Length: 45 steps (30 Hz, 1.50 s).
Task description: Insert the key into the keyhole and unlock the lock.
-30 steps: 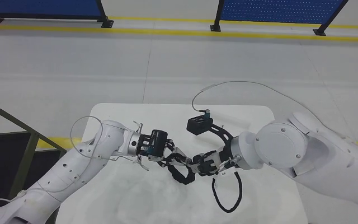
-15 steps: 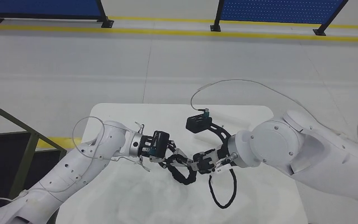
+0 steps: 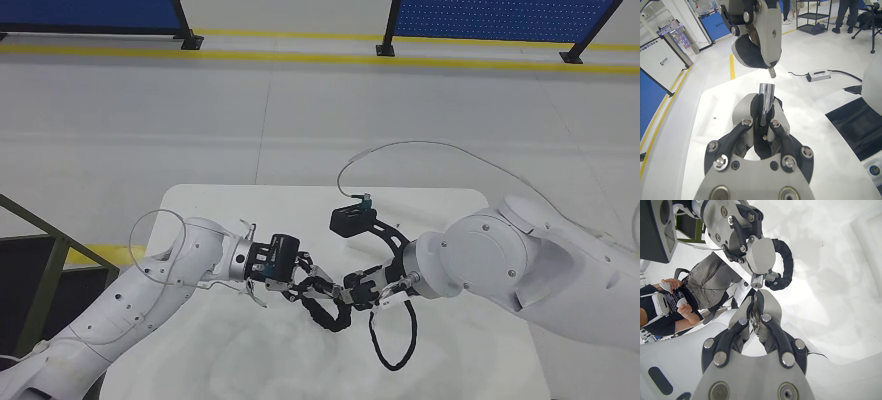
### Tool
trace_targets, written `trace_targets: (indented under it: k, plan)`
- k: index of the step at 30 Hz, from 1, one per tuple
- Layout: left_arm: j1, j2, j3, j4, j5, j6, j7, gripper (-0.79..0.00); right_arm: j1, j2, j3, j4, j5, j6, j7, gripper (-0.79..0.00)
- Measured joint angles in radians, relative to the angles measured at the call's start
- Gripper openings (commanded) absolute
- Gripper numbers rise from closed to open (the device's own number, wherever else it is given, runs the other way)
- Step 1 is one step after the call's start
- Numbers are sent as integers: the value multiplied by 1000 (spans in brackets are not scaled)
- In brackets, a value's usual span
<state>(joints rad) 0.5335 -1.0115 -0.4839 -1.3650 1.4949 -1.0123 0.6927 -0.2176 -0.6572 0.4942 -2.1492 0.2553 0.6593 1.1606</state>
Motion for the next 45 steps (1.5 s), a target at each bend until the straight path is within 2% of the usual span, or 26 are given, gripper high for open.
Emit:
trace_targets:
  k: [13,27,45]
  plan:
    - [-4,-8,26,67,-20,0,116,-785,-41,4,48,-49,-10,9,-93,-785]
    - [0,-23,22,116,-38,22,137,-785,-100,5,71,-77,-61,69,-178,-785]
    - [8,-24,14,112,-36,36,151,-785,-143,-8,101,-65,-62,90,-218,-785]
